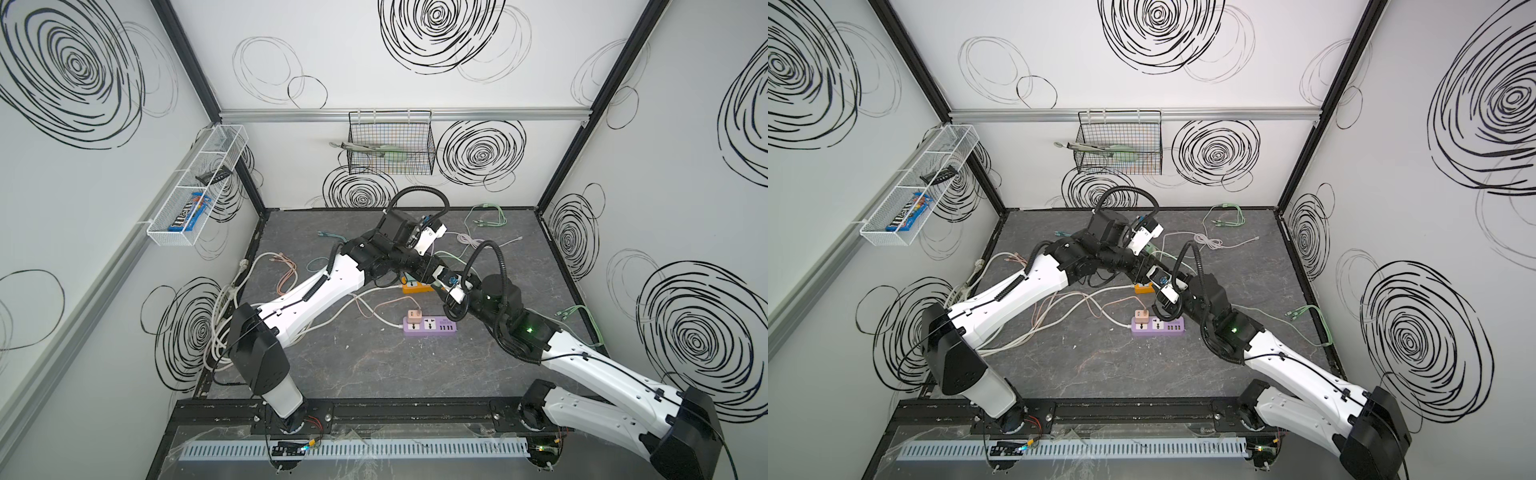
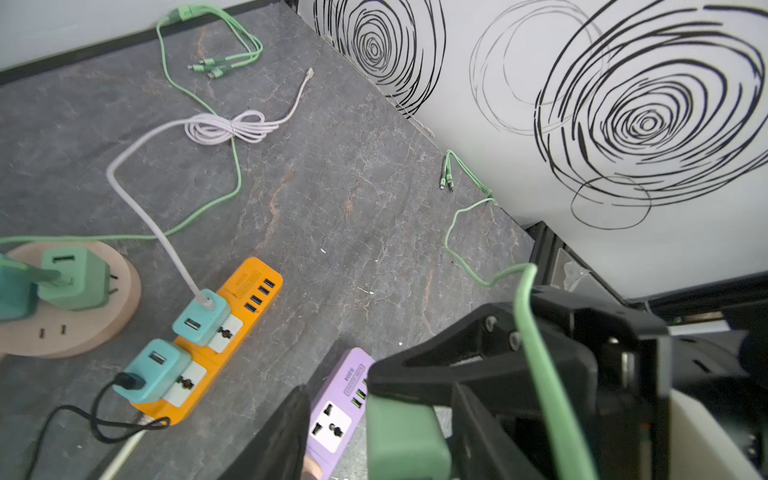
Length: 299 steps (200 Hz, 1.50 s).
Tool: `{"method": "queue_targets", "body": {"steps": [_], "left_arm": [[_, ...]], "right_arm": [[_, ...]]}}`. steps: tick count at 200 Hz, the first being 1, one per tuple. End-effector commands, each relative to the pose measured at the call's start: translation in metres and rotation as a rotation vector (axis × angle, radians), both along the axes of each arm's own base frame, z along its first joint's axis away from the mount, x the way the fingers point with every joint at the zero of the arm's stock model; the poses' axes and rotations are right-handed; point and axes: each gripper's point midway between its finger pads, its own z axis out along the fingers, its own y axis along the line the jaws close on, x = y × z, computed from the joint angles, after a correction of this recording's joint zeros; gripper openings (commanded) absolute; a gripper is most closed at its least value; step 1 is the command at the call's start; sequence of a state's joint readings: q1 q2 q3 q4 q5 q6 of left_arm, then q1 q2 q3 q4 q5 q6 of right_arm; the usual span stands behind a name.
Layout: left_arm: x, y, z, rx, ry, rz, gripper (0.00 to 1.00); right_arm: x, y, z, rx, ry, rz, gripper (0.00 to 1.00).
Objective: Insert the plug
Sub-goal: 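Grasp the green charger with the left gripper from the right gripper, then open the right gripper and withdraw it while the left gripper holds the charger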
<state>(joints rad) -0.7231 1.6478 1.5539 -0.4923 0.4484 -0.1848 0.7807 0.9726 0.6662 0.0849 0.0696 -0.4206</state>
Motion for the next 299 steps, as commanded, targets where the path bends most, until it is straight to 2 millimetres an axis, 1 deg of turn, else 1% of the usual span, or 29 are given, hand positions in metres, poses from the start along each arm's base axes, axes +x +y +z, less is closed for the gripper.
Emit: {"method": "queue_targets", "body": {"steps": [1, 13, 33, 40, 45, 47, 75, 91, 99, 107, 116, 125, 132, 143, 149, 168, 179, 181, 182, 185, 206, 214, 220, 229, 249, 262, 280, 293, 299], "left_arm": [[-0.004, -0.008, 0.007, -0.049, -0.018, -0.052, 0.43], [-0.006, -0.006, 0.005, -0.044, -0.016, -0.058, 0.32], [-0.007, 0.000, 0.002, -0.041, -0.006, -0.063, 0.20], [-0.008, 0.002, 0.001, -0.041, 0.000, -0.065, 0.14], [-0.008, 0.004, -0.001, -0.038, 0.003, -0.068, 0.05], [-0.008, 0.005, -0.001, -0.037, 0.003, -0.067, 0.00], [-0.006, 0.012, -0.006, -0.008, -0.001, -0.055, 0.00], [-0.005, 0.014, -0.006, -0.008, -0.010, -0.049, 0.00], [-0.003, 0.015, -0.004, -0.013, -0.018, -0.040, 0.00], [0.000, 0.016, -0.003, -0.015, -0.025, -0.027, 0.00], [0.003, 0.018, -0.002, -0.016, -0.034, -0.012, 0.00], [0.007, 0.021, -0.001, -0.014, -0.043, 0.005, 0.00], [0.010, 0.024, -0.001, -0.007, -0.048, 0.020, 0.00], [0.014, 0.028, -0.002, 0.001, -0.058, 0.039, 0.00], [0.016, 0.030, -0.002, 0.004, -0.060, 0.047, 0.00], [0.019, 0.035, -0.004, 0.010, -0.059, 0.060, 0.00], [0.019, 0.037, -0.004, 0.011, -0.061, 0.063, 0.00], [0.019, 0.037, -0.004, 0.011, -0.061, 0.063, 0.00], [0.019, 0.037, -0.004, 0.012, -0.061, 0.062, 0.00], [0.019, 0.038, -0.003, 0.010, -0.063, 0.062, 0.00], [0.017, 0.038, 0.001, 0.000, -0.080, 0.055, 0.00], [0.016, 0.038, 0.004, -0.009, -0.086, 0.050, 0.00], [0.015, 0.037, 0.004, -0.014, -0.087, 0.047, 0.00], [0.013, 0.036, 0.006, -0.019, -0.087, 0.040, 0.00], [0.010, 0.034, 0.006, -0.016, -0.085, 0.025, 0.00], [0.010, 0.032, 0.006, -0.014, -0.084, 0.024, 0.00], [0.010, 0.032, 0.006, -0.017, -0.072, 0.026, 0.00], [0.009, 0.031, 0.006, -0.022, -0.063, 0.024, 0.00], [0.008, 0.031, 0.006, -0.022, -0.058, 0.022, 0.00]], "right_arm": [[-0.004, 0.014, 0.028, 0.013, -0.080, 0.057, 0.37], [-0.003, 0.014, 0.029, 0.029, -0.082, 0.054, 0.37], [-0.004, 0.012, 0.033, 0.059, -0.087, 0.045, 0.38], [-0.004, 0.011, 0.035, 0.069, -0.086, 0.039, 0.38], [-0.004, 0.011, 0.035, 0.070, -0.084, 0.037, 0.38], [-0.004, 0.010, 0.035, 0.071, -0.084, 0.036, 0.39], [-0.005, 0.010, 0.033, 0.070, -0.063, 0.034, 0.40], [-0.004, 0.011, 0.031, 0.078, -0.048, 0.030, 0.46], [-0.004, 0.010, 0.033, 0.092, -0.038, 0.022, 0.52], [-0.002, 0.008, 0.034, 0.107, -0.025, 0.008, 0.61], [-0.001, 0.005, 0.034, 0.124, -0.007, -0.009, 0.76], [-0.002, 0.002, 0.033, 0.135, 0.013, -0.015, 0.87], [-0.003, -0.001, 0.032, 0.143, 0.028, -0.011, 0.94], [-0.006, -0.006, 0.031, 0.168, 0.052, -0.012, 1.00], [-0.006, -0.010, 0.032, 0.191, 0.062, -0.020, 0.98], [-0.006, -0.027, 0.036, 0.286, 0.102, -0.050, 0.97], [0.001, -0.045, 0.039, 0.358, 0.122, -0.115, 0.97], [0.000, -0.045, 0.038, 0.364, 0.127, -0.116, 0.97], [0.003, -0.050, 0.038, 0.377, 0.130, -0.137, 0.97], [0.005, -0.056, 0.039, 0.399, 0.138, -0.159, 0.97], [0.019, -0.090, 0.030, 0.517, 0.206, -0.304, 0.97], [0.023, -0.101, 0.025, 0.563, 0.245, -0.344, 0.97], [0.024, -0.103, 0.022, 0.589, 0.280, -0.340, 0.97], [0.018, -0.096, 0.019, 0.596, 0.323, -0.263, 0.97], [-0.003, -0.065, 0.009, 0.560, 0.386, -0.035, 0.98], [-0.014, -0.048, 0.009, 0.531, 0.388, 0.084, 0.99], [-0.026, -0.029, 0.019, 0.507, 0.325, 0.181, 1.00], [-0.034, -0.017, 0.029, 0.477, 0.222, 0.224, 1.00], [-0.038, -0.012, 0.031, 0.452, 0.175, 0.243, 1.00]]}}
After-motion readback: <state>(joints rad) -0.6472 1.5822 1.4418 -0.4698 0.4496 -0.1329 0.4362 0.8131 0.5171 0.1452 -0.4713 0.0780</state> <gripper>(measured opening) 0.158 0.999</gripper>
